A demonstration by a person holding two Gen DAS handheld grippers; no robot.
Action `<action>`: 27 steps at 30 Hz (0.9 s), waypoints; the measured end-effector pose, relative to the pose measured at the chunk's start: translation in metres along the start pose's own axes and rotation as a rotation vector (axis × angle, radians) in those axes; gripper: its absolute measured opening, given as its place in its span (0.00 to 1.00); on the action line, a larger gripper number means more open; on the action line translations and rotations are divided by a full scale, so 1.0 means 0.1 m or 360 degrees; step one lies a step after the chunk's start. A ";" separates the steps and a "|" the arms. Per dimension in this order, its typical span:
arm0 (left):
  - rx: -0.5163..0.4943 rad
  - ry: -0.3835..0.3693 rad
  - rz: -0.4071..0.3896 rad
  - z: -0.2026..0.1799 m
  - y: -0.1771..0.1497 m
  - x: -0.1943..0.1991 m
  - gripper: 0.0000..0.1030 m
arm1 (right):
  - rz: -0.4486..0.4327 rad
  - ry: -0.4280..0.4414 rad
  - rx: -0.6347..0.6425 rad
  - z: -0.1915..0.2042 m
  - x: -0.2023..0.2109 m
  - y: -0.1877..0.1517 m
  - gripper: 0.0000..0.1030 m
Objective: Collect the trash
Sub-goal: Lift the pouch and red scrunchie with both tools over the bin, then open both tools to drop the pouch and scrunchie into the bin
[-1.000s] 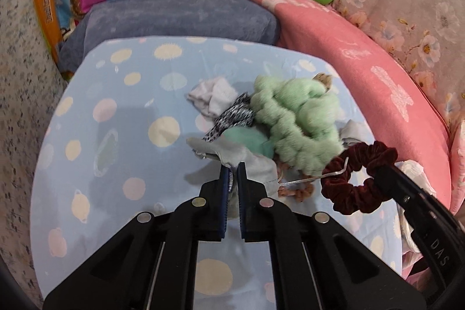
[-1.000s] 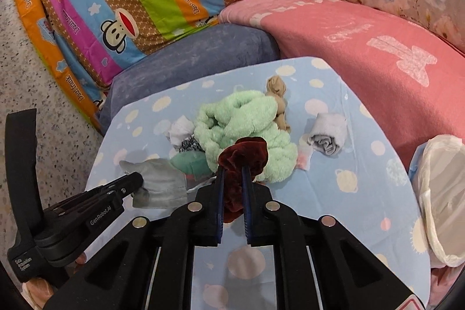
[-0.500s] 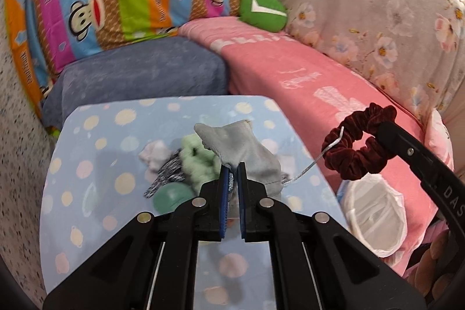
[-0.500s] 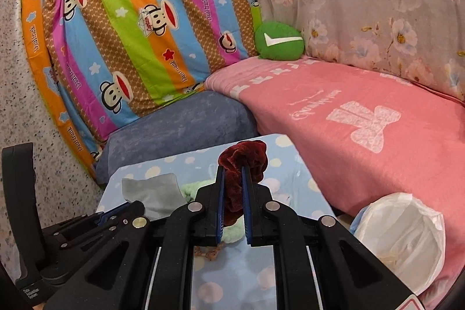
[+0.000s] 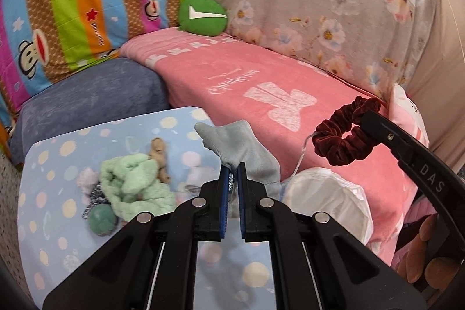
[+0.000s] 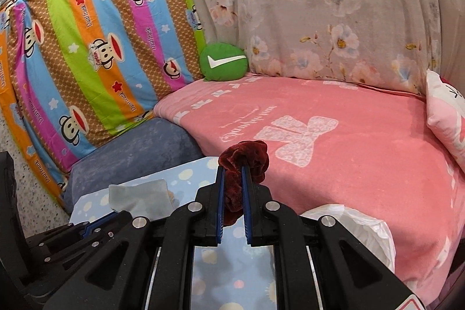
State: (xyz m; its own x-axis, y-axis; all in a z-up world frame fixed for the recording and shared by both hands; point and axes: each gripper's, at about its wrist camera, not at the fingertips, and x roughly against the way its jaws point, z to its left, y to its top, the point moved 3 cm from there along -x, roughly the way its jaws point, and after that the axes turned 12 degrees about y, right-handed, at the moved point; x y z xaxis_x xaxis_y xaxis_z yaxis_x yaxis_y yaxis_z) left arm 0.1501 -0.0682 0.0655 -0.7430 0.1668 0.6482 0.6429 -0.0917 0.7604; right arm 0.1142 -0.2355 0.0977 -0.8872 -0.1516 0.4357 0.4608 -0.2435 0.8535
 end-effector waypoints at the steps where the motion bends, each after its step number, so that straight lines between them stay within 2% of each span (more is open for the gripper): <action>1: -0.0020 -0.0018 0.0005 -0.10 0.00 -0.02 0.06 | 0.0000 -0.0019 -0.0013 -0.07 0.02 -0.01 0.10; 16: -0.0244 -0.0219 0.0095 -1.17 -0.18 -0.27 0.06 | 0.0017 -0.0231 -0.0218 -1.11 0.27 -0.28 0.10; 27: -0.0360 -0.0303 0.0162 -1.66 -0.34 -0.43 0.06 | 0.0050 -0.0337 -0.0334 -1.60 0.37 -0.49 0.10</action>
State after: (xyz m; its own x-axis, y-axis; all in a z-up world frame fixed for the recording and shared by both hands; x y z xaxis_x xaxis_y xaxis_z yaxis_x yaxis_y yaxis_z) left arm 0.1291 -0.2355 0.0184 -0.6148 0.3245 0.7189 0.6387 -0.3300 0.6951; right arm 0.0623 -0.3824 0.0264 -0.8472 0.0358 0.5301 0.4635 -0.4380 0.7703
